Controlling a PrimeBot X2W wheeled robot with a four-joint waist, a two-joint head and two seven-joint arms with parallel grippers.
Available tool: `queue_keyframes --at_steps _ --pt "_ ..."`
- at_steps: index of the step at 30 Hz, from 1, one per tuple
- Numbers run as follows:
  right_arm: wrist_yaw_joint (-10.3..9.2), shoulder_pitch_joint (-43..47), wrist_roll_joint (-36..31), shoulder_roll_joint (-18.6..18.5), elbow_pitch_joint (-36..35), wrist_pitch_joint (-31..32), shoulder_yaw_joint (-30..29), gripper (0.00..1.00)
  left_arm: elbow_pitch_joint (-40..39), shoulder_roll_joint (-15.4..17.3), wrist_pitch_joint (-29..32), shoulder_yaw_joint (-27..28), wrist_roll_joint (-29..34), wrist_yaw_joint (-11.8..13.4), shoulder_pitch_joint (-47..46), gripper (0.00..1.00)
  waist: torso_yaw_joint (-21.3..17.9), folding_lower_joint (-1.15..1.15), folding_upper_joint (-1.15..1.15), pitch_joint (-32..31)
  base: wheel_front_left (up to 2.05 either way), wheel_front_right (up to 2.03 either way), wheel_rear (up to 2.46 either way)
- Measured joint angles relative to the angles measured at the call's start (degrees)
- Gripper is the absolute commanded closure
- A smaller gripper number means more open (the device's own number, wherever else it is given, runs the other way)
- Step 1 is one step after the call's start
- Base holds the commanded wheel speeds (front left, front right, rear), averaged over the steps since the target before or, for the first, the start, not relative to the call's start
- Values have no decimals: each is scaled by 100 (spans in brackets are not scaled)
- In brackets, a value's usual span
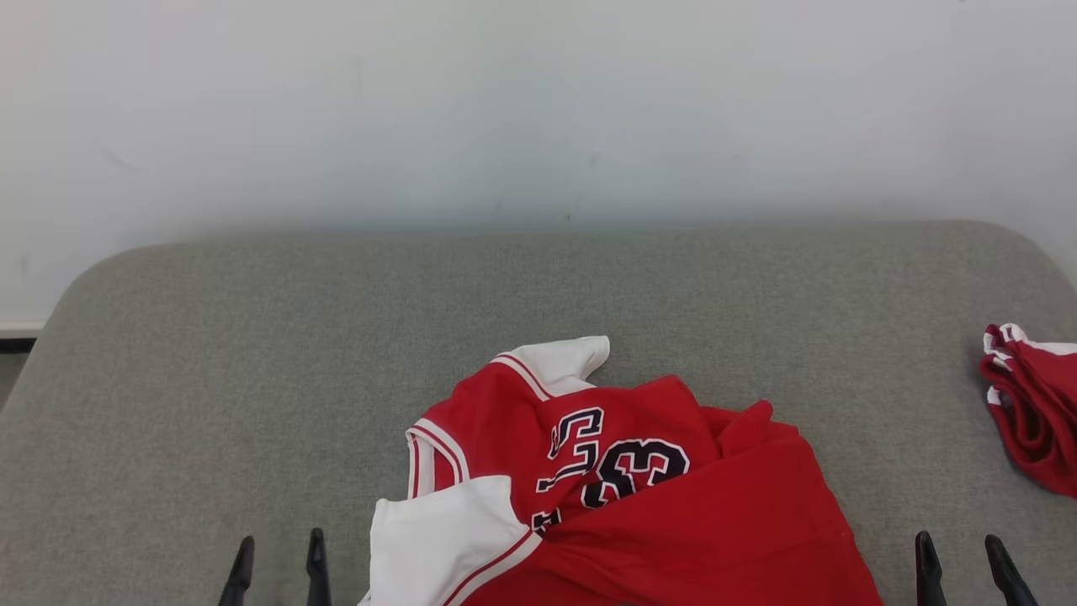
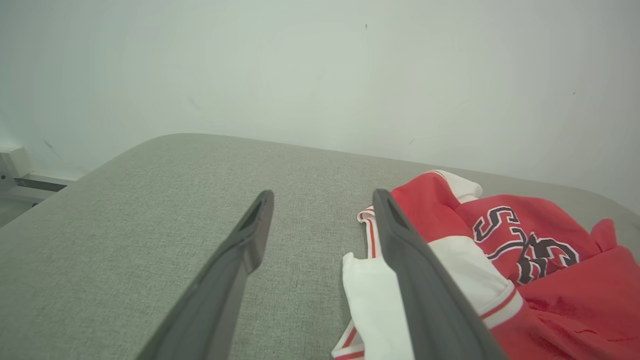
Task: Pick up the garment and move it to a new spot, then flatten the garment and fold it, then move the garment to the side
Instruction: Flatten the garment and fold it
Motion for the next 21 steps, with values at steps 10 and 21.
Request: queue_keyframes --at_steps 10,21 --pt "1 -174 -328 108 702 -563 268 0 15 -1 0 -148 302 62 135 0 -50 0 0 -326 0 0 0" --pt "1 -304 -403 99 773 -570 379 0 142 -1 0 -27 410 107 269 0 -55 0 0 -393 0 0 0"
